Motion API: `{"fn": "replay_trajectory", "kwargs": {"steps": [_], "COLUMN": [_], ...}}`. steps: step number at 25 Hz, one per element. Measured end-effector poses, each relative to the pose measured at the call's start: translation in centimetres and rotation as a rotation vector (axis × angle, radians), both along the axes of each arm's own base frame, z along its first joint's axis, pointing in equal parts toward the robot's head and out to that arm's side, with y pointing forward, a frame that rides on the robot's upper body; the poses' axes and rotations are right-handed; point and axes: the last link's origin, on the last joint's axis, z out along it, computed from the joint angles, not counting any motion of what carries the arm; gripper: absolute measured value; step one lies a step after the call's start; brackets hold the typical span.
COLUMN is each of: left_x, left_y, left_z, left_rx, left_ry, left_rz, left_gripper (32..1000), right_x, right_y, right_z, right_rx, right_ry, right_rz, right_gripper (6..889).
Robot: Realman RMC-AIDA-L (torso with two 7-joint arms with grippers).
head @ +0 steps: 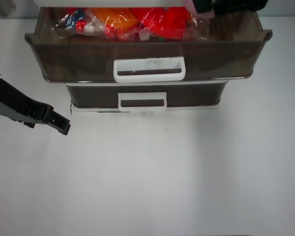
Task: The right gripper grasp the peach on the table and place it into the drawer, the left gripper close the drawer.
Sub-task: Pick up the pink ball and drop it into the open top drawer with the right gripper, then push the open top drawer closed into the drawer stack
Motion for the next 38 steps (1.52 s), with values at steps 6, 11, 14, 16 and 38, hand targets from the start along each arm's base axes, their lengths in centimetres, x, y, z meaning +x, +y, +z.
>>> {"fn": "replay_trajectory", "kwargs": {"steps": [6,11,14,16,38], "left_x": [-0.02,-0.04,-0.05,-0.05,-0.14], "left_y": [-0.01,-0.02,-0.03,-0.03,-0.08], "left_z": [0.0,0.0,0.0,0.0,0.0], "left_rx": [0.0,0.0,0.0,0.0,0.0], "left_ry": [0.0,0.0,0.0,0.0,0.0], "left_rz": [0.001,0.001,0.001,0.002,0.004], "left_gripper": [860,860,860,860,861], "right_x": [-0.05,-0.04,-0.17,-0.23,-0.35], "right_y": [-0.02,-0.03,-0.09,-0.13,-0.17], "right_z": [-0.04,-0.1,-0.22,-0.29,-0.17], "right_rx": [-0.002,-0.004,-0.007,-0.009,-0.002], "right_ry": [0.003,0.0,-0.007,-0.009,-0.012], "right_rz": [-0.001,-0.001,0.005,0.008,0.011], "right_gripper": [632,797,865,865,865]}}
